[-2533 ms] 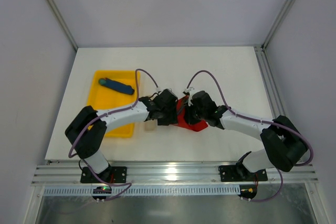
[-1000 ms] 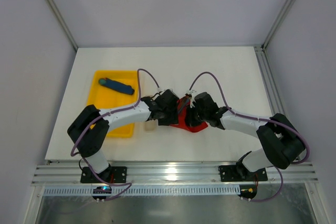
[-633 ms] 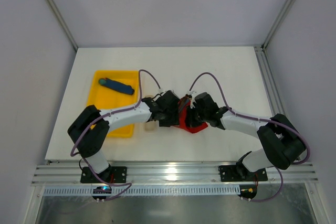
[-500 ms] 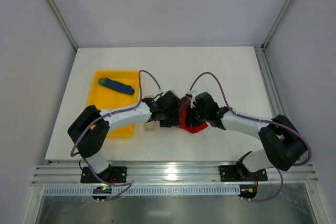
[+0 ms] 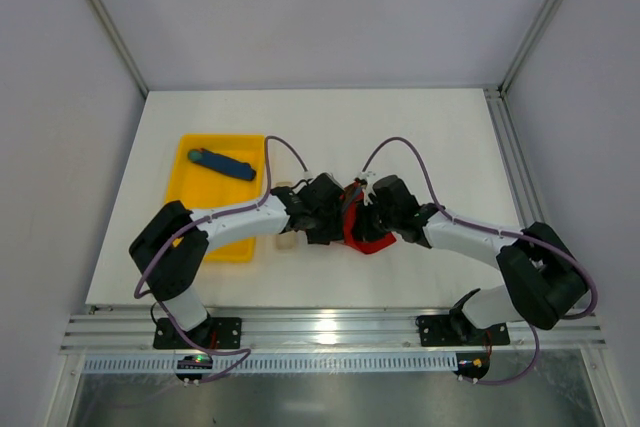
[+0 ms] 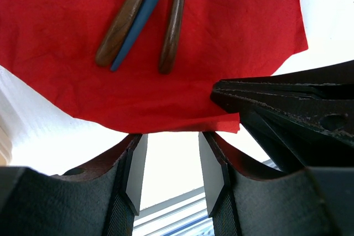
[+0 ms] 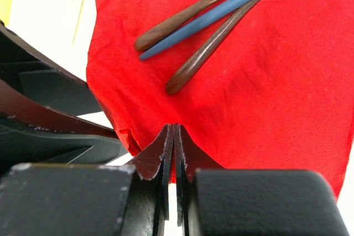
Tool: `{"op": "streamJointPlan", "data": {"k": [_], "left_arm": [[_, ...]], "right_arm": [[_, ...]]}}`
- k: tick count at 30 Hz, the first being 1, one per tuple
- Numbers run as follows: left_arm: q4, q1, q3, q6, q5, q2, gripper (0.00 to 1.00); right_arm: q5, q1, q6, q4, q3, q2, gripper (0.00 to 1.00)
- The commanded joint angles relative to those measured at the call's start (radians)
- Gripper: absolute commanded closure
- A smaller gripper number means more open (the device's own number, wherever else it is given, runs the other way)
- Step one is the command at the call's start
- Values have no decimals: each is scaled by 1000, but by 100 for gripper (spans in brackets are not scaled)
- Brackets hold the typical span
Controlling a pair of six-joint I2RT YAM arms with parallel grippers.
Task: Place the utensils on the paper napkin and roll it up
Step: Roll the napkin at the center of the board.
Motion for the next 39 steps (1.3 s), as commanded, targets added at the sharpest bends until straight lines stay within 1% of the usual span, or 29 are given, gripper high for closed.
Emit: {"op": "streamJointPlan", "data": {"k": [1, 9, 16, 22, 28, 33, 34, 36, 39], "left_arm": [[36, -5, 37, -17, 24, -14, 55], [38, -5, 47, -17, 31, -18, 55], [56, -5, 36, -23, 33, -2, 55], [61, -5, 33, -20, 19, 32, 55], [53, -5, 30, -18, 1, 57, 55], [43, -5, 27, -15, -7, 57, 55], [38, -5, 27, -14, -7, 55, 55], [33, -5, 27, -14, -36, 51, 55], [21, -5, 31, -11, -51, 46, 55]], "right_arm": [[-23, -9, 12, 10, 4, -36, 91], [-52, -13, 31, 24, -2, -39, 91], [-83, -13, 69, 111, -86, -30, 91], [-81, -13, 75, 139, -112, -22, 91], [-75, -13, 74, 130, -97, -25, 91], [-40, -13, 54, 82, -74, -42, 90], [-37, -13, 51, 75, -71, -48, 85], [-38, -13, 43, 73, -71, -62, 82], [-41, -13, 43, 75, -78, -77, 72]]}}
